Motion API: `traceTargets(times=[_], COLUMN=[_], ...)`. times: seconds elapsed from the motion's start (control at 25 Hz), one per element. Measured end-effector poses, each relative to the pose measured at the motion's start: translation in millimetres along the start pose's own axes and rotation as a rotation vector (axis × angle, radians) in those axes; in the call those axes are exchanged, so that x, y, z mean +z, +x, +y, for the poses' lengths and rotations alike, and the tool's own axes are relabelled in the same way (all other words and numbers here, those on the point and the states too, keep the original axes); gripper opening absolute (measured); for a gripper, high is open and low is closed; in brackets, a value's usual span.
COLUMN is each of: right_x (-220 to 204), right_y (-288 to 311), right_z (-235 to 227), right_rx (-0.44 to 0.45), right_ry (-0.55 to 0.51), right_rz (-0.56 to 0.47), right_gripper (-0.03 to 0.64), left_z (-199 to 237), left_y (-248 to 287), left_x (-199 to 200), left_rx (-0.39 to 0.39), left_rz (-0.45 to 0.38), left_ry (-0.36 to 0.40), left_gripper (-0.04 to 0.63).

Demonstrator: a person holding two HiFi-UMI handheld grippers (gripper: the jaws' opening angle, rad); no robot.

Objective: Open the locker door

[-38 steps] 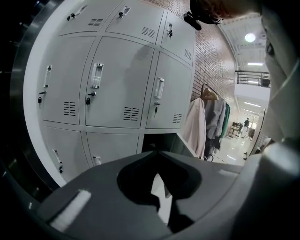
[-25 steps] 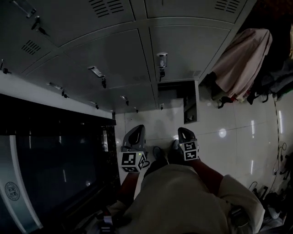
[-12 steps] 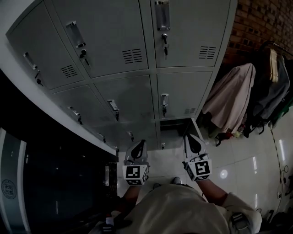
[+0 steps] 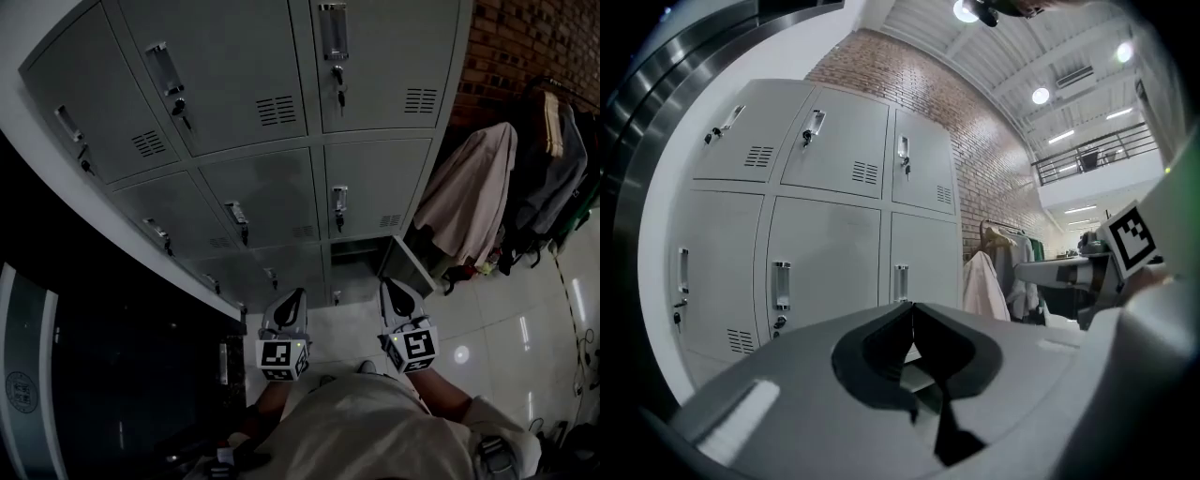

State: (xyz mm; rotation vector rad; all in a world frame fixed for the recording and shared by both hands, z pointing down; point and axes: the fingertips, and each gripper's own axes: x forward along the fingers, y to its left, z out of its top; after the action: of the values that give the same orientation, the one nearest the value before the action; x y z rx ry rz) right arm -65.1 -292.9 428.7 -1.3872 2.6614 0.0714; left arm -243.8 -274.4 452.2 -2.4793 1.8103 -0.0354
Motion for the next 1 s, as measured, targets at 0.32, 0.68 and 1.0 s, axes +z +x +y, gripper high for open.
traceTargets(times=[0.32,0.68,1.0], right_x=[-18,-36,38], right_y=[-14,-23,-103], right_z=[23,45,54], right_rx=[-0.019,0.007,0.029], right_ry=[0.021,0.040,0.029], right_rz=[0.048,0.030,-0.039], right_gripper=[0.002,0.002,0.002], left_z=[6,5,-43], left_y=[-24,-60,-120], left_x=[-28,-48,-6], left_rx=[-0.043,-0.013,0.037], left_rz=[0.020,0.026,0.024], left_ry=[-0.034,-0.027,0.008], left_gripper=[0.067,0.067,0.069])
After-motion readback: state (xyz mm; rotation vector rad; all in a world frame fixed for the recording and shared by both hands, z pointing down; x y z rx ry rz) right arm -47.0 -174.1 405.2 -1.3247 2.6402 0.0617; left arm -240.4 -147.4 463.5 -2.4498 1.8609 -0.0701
